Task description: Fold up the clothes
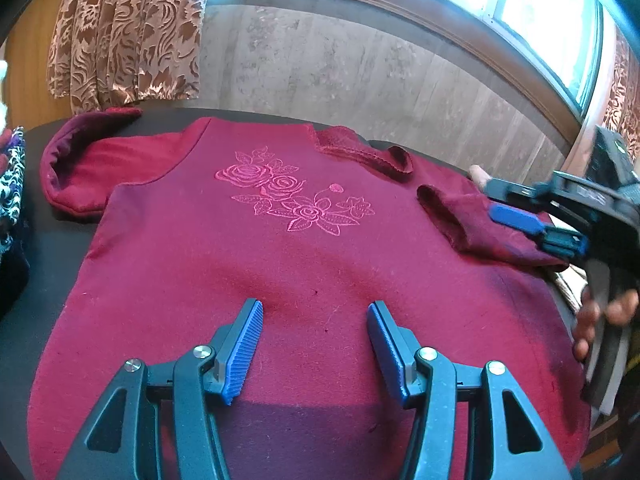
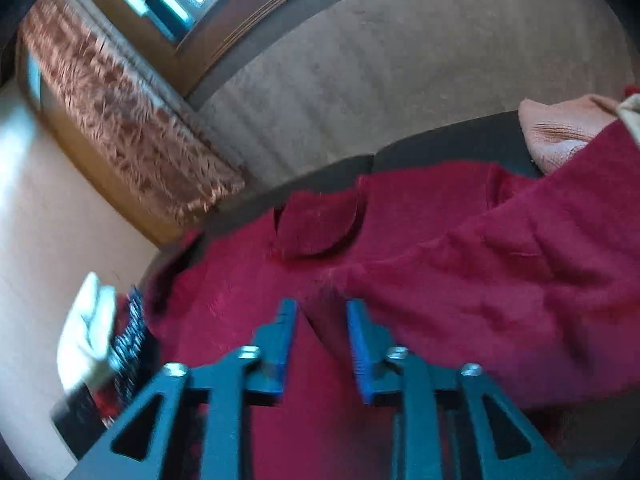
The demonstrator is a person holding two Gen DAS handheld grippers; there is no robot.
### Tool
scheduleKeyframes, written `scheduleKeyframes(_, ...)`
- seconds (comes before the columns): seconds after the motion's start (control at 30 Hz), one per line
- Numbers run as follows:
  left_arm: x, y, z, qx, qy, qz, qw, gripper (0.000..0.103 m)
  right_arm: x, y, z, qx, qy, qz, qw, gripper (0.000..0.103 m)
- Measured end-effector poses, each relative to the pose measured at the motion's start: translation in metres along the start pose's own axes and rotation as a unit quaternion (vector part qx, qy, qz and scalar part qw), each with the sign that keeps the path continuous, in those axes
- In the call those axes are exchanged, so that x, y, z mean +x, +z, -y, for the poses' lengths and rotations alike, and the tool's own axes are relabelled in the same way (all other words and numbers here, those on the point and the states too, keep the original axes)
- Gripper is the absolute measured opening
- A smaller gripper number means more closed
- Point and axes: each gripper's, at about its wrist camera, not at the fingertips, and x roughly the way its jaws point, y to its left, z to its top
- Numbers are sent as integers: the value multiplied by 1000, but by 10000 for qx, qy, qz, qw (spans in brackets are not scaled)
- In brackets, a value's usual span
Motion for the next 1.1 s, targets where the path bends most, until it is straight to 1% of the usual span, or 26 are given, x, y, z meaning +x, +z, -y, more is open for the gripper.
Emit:
scheduleKeyframes(0.03, 0, 0, 0, -8, -7, 1, 10000, 55, -6, -4, 0, -50, -35, 50, 10000, 52)
scheduleKeyframes(0.07, 0, 0, 1, 0, 7, -6, 10000, 55, -15, -9, 2, -112, -72, 97, 9999, 57)
scheduleKeyframes(0.13, 0, 2, 5, 39, 98, -78, 9999, 55, -30, -20, 3, -246, -166, 157, 9994, 58)
scheduleKeyframes(0.17, 0, 4, 7, 59, 156, -132, 9998, 55, -34, -25, 0, -313, -232, 158, 9991, 60)
scheduleKeyframes(0.2, 1, 6, 9, 45, 166, -198, 9997, 56, -36, -31, -1, -416, -388, 114, 9983, 61)
scheduleKeyframes(0.23, 2, 11, 11, -34, 59, -279, 9996, 56, -37, -39, -1, -538, -588, 48, 9968, 62)
scheduleKeyframes(0.27, 3, 18, 12, -227, -230, -335, 9989, 56, -38, -47, -2, -658, -787, -19, 9947, 62)
scheduleKeyframes(0.3, 6, 25, 14, -457, -587, -403, 9964, 56, -37, -54, -1, -707, -896, -104, 9934, 62)
scheduleKeyframes(0.33, 12, 33, 16, -759, -1040, -539, 9902, 56, -34, -60, 0, -721, -961, -199, 9926, 63)
scheduleKeyframes(0.37, 19, 40, 19, -967, -1307, -650, 9846, 56, -35, -65, 1, -735, -956, -186, 9925, 65)
scheduleKeyframes(0.4, 26, 46, 23, -1128, -1488, -732, 9797, 56, -36, -66, 0, -745, -911, -139, 9930, 70)
scheduleKeyframes(0.43, 35, 53, 28, -1278, -1689, -825, 9738, 56, -35, -67, 0, -746, -814, -156, 9938, 85)
scheduleKeyframes(0.47, 41, 59, 33, -1375, -1854, -893, 9689, 56, -32, -67, 1, -740, -721, -200, 9944, 88)
scheduleKeyframes(0.53, 58, 69, 42, -1568, -2110, -1040, 9592, 56, -30, -67, 3, -716, -663, -217, 9950, 89)
scheduleKeyframes(0.57, 68, 74, 47, -1622, -2084, -1163, 9575, 56, -30, -66, 4, -705, -636, -210, 9953, 90)
scheduleKeyframes(0.63, 83, 80, 54, -1589, -1985, -1368, 9574, 56, -30, -66, 6, -698, -583, -201, 9957, 90)
scheduleKeyframes(0.8, 98, 93, 76, -1364, -2133, -1476, 9561, 56, -30, -64, 10, -687, -395, -190, 9967, 96)
scheduleKeyframes(0.9, 108, 93, 94, -1038, -1931, -1591, 9626, 55, -32, -65, 11, -630, -293, -174, 9974, 98)
scheduleKeyframes(0.93, 111, 92, 100, -897, -1820, -1623, 9657, 54, -32, -65, 11, -631, -287, -169, 9974, 98)
scheduleKeyframes(0.97, 111, 90, 108, -655, -1674, -1600, 9706, 52, -32, -65, 10, -632, -289, -167, 9974, 98)
scheduleKeyframes(1.03, 108, 88, 121, -249, -1508, -1461, 9774, 46, -32, -65, 9, -639, -293, -165, 9974, 99)
scheduleKeyframes(1.07, 109, 88, 123, -180, -1477, -1457, 9781, 27, -32, -65, 9, -647, -298, -166, 9973, 99)
scheduleKeyframes(1.1, 109, 90, 125, -143, -1458, -1459, 9784, 6, -32, -65, 8, -657, -306, -168, 9972, 99)
